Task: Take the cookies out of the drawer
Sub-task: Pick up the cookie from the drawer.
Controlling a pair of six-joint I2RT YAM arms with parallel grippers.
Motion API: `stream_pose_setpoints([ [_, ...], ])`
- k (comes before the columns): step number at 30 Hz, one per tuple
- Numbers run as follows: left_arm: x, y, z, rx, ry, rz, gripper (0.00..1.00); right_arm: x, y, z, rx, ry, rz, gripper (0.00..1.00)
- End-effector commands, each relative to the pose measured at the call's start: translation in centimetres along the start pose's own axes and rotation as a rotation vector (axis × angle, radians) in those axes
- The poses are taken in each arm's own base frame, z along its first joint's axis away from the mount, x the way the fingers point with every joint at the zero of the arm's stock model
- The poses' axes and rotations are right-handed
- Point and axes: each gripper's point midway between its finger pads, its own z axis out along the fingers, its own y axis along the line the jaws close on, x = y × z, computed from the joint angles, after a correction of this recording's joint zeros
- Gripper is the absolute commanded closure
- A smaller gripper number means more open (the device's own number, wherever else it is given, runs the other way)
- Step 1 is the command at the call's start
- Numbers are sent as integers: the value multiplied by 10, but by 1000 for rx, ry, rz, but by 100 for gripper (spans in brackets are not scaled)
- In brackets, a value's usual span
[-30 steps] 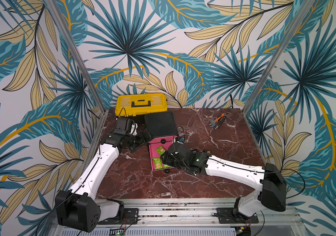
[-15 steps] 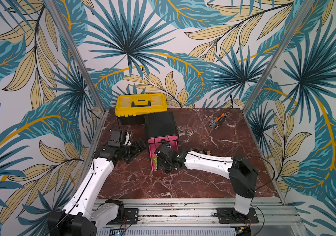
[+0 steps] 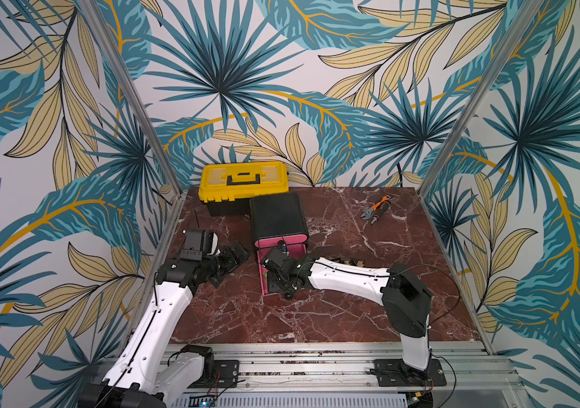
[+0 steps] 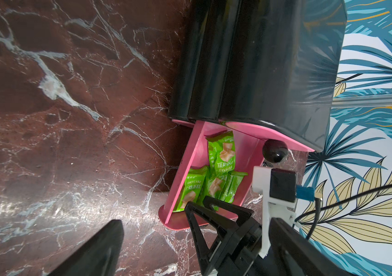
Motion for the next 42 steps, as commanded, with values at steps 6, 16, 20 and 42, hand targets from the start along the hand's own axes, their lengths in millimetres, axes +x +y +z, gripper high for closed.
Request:
stream_pose_setpoints([
  [6,1,5,-5,-29,7,8,0,8,-4,21,54,33,-33,47],
  [16,2,3,-17,-43,9,33,0,3,0,25,53,24,-38,59],
  [20,-3,-4,-18,-31,-3,40,0,-5,0,11,47,-13,-48,67],
  [42,-19,-62,-18,151,1,99,0,-10,-28,-86,12,-109,-69,69],
])
